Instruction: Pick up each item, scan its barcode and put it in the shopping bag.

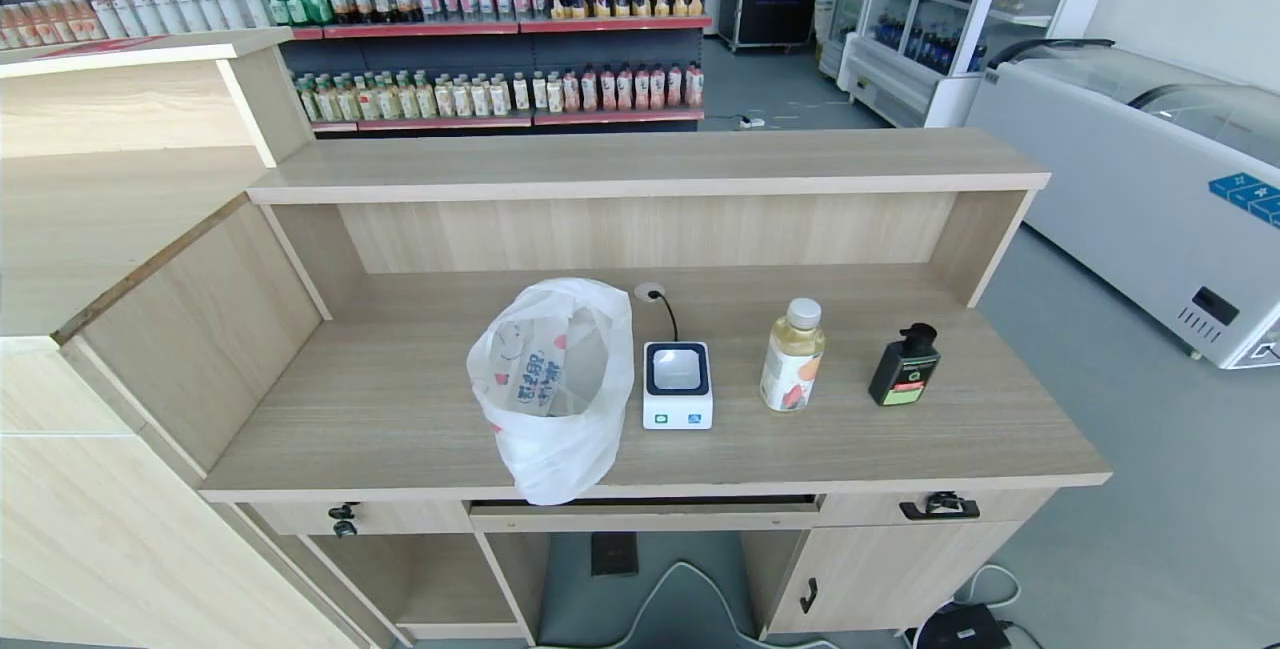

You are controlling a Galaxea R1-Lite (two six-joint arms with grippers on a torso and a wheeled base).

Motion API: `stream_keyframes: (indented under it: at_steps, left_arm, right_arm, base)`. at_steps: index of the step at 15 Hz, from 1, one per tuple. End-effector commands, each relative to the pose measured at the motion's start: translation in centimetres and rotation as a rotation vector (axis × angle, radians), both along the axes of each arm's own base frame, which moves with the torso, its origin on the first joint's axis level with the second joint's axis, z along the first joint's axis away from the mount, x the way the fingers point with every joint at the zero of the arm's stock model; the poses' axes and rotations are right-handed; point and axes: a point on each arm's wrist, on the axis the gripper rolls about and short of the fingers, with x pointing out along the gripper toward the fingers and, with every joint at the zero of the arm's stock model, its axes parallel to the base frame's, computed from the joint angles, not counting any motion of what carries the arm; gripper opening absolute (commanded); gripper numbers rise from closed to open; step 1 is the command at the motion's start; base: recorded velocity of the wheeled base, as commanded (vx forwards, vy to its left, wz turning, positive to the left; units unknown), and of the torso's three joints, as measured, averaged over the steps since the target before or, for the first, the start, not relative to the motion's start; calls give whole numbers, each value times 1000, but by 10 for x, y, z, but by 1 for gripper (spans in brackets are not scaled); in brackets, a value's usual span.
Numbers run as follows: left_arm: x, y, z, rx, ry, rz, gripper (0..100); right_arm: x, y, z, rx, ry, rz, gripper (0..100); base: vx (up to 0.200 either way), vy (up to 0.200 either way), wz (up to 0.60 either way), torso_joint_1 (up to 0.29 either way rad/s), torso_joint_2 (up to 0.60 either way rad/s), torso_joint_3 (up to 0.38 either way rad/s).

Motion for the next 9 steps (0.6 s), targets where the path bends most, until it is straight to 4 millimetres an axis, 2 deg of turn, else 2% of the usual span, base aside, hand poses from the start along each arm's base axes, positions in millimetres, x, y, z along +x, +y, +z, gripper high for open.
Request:
stream_keyframes:
  at_steps: [1,2,4,5,6,7,8,9]
  left_arm:
    - [0,0,0,-1,-1,0,100]
    - [0,0,0,-1,-1,0,100]
    - [0,0,0,-1,-1,0,100]
    - [0,0,0,-1,-1,0,100]
    - [0,0,0,-1,-1,0,100]
    - [0,0,0,-1,-1,-1,100]
    - [0,0,0,-1,-1,0,100]
    - [0,0,0,-1,-1,0,100]
  right_arm:
    - [103,0,55,-21,119,-2,0]
    - [114,0,52,-34,130,-2,100]
    - [149,1,40,-39,193,15,100]
    - [173,2,26,-36,228,16,100]
    - [193,3,14,-35,220,24,100]
    - [220,8,0,-34,191,43,100]
    - [232,11,-6,-36,172,55,100]
    - [255,18,-23,-39,166,75,100]
  base:
    - [0,0,0,0,0,0]
    - [0,0,0,0,0,0]
    - [0,0,0,0,0,0]
    - [0,0,0,0,0,0]
    - [0,0,0,0,0,0]
    - [0,0,0,0,0,0]
    - [0,0,0,0,0,0]
    - [0,0,0,0,0,0]
